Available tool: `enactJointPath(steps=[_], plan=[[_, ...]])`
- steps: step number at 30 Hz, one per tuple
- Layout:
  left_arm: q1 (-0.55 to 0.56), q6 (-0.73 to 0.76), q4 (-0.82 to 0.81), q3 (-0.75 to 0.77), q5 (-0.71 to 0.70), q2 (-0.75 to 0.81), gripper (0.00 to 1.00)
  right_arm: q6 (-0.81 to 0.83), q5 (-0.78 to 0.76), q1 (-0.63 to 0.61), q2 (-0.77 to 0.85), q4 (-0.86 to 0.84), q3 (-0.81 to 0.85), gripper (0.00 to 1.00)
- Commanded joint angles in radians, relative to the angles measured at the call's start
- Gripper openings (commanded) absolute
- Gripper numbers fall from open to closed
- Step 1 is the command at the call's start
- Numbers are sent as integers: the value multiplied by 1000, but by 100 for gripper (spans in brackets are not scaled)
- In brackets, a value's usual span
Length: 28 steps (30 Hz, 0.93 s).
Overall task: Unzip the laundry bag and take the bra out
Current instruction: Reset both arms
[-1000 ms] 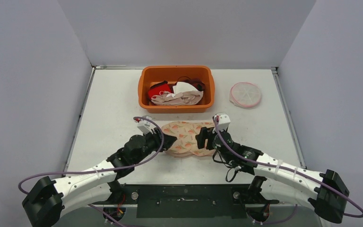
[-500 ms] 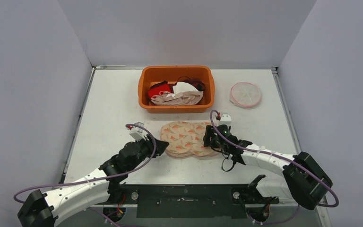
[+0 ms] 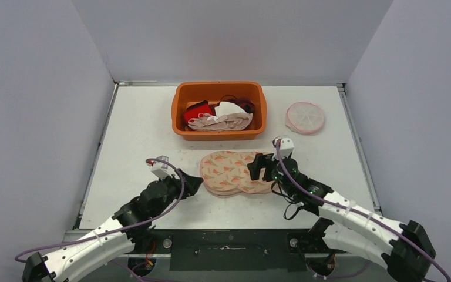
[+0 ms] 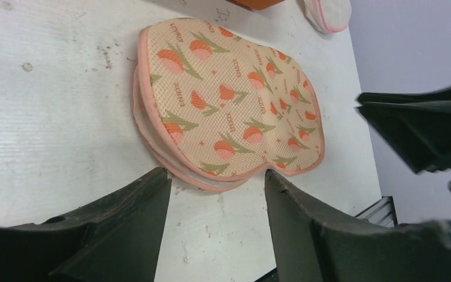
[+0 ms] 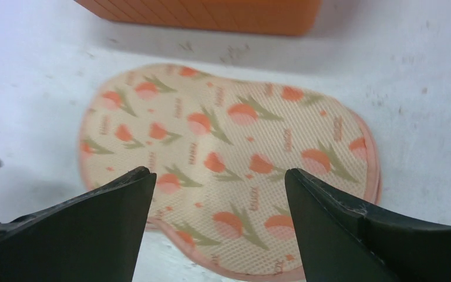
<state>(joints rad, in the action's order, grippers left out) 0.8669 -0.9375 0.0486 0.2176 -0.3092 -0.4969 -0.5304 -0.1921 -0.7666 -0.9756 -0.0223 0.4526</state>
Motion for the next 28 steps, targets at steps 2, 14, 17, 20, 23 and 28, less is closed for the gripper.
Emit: enactJointPath(steps=[2,14,17,20,23,28], plan=[[-9,16,149,83,-71,76,68,111,-129,-106,234,135,131,86],[-13,-137,569,351,-388,-11,96,-78,-178,-134,403,-19,45,90],[-13,-218,652,381,-426,-57,96,-69,-203,-134,389,14,29,90],[-13,-281,680,377,-445,-62,96,-74,-251,-135,392,71,24,90],[-12,-227,641,353,-430,-39,96,-100,-289,-134,428,81,-3,90],[-13,-228,692,370,-460,-58,96,-125,-280,-134,526,32,-62,90]])
